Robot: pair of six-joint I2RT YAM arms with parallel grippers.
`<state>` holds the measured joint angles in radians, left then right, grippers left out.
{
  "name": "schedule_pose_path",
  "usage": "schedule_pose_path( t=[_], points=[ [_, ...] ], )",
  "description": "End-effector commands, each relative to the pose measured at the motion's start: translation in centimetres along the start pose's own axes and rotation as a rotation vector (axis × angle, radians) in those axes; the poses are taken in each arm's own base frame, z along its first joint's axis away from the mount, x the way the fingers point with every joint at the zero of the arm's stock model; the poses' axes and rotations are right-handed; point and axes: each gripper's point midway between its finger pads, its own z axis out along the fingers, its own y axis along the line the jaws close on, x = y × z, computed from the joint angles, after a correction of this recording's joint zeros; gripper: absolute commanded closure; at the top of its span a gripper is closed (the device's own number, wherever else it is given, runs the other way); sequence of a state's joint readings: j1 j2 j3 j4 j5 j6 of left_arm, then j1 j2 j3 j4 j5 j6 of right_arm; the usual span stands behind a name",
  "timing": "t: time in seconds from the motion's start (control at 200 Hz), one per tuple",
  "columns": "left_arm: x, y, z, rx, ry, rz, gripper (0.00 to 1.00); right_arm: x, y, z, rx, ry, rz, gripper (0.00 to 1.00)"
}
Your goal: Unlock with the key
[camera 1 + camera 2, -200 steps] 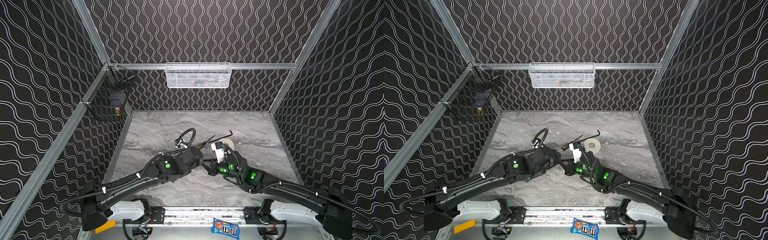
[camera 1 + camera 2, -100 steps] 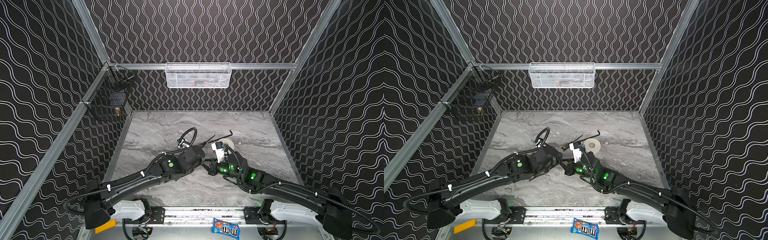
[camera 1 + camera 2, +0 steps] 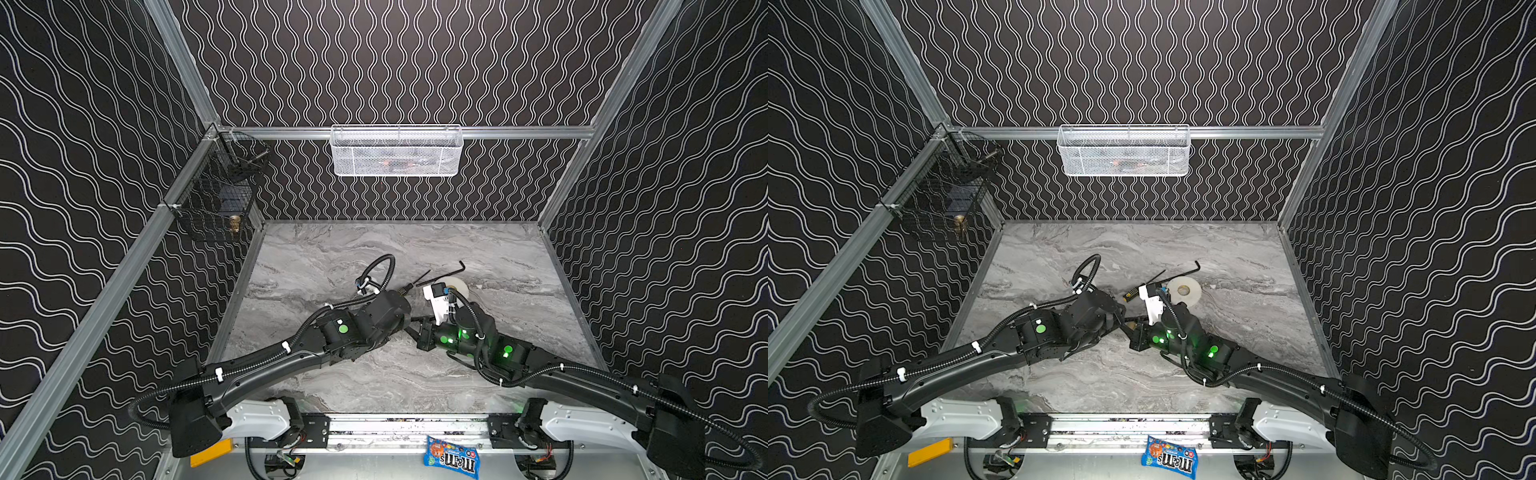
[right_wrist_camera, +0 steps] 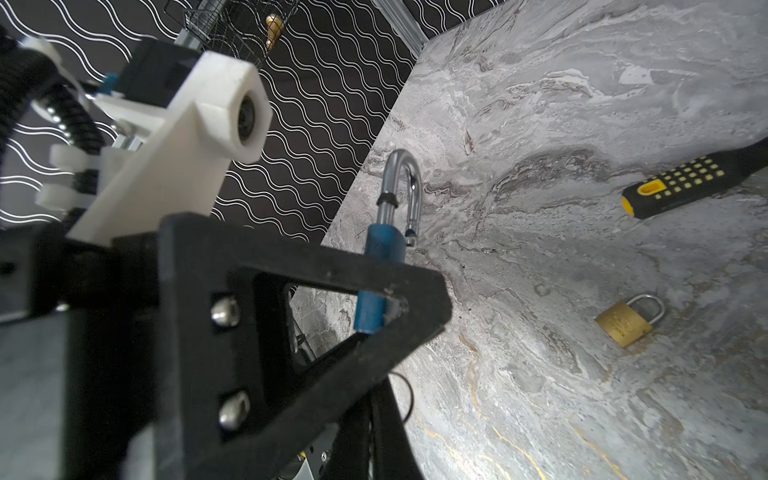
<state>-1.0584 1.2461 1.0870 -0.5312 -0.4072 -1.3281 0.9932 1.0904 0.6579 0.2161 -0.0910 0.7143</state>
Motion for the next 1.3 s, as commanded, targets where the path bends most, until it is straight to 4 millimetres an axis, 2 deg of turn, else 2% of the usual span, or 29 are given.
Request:
schedule_pose_path(
  t=[0.0,0.04,0.11,0.225,0.3,0.375,0.46,0.541,0.556,0.656,0.876,1.016,1.186,1.296],
  points=[
    [-1.4,-0.5,-0.7,0.032,-0.060,0.088,0.93,-1.1,1.3,-0.6,-0.030,-0.027,-0.042,0.77],
    [-1.8,-0.4,-1.1,0.037,-0.078,0.133,0.94,-1.2,1.4,-1.0,-0.026,-0.025,-0.046,0.71],
    [-2.6,0.2,-1.9,0.031,-0.115,0.223,0.97,-1.3,1.4,-1.6,-0.008,-0.021,-0.054,0.52],
    [-3.4,2.0,-2.5,0.016,-0.182,0.374,1.00,-2.0,1.1,-2.9,0.041,-0.001,-0.058,0.36],
    [-3.8,3.9,-3.0,-0.019,-0.217,0.463,1.00,-2.7,0.9,-3.7,0.059,0.019,-0.043,0.25],
    [-3.9,4.4,-3.5,0.013,-0.251,0.563,1.00,-3.1,0.9,-3.8,0.054,0.059,-0.032,0.18],
    [-3.1,3.4,-3.8,0.131,-0.262,0.670,1.00,-3.0,0.7,-3.2,0.084,0.138,-0.049,0.14],
    [-2.2,2.7,-3.8,0.212,-0.275,0.755,1.00,-2.7,-0.5,-2.6,0.163,0.192,-0.057,0.11],
    [-2.1,2.7,-3.8,0.218,-0.276,0.768,1.00,-3.5,0.3,-2.6,0.152,0.180,-0.065,0.11],
    [-1.4,1.9,-3.7,0.276,-0.280,0.849,1.00,-4.0,0.7,-1.4,0.147,0.211,-0.076,0.09],
    [-0.6,1.1,-3.0,0.303,-0.276,0.941,1.00,-5.8,-0.5,0.8,0.243,0.244,-0.109,0.06],
    [-0.7,0.9,-3.1,0.315,-0.294,0.949,1.00,-5.9,-1.8,1.9,0.283,0.282,-0.097,0.05],
    [-0.6,1.0,-3.4,0.332,-0.309,0.962,1.00,-6.6,-3.9,2.3,0.367,0.303,-0.089,0.04],
    [-0.9,1.4,-3.4,0.308,-0.315,0.968,1.00,-6.5,-4.3,2.3,0.390,0.338,-0.107,0.04]
  ],
)
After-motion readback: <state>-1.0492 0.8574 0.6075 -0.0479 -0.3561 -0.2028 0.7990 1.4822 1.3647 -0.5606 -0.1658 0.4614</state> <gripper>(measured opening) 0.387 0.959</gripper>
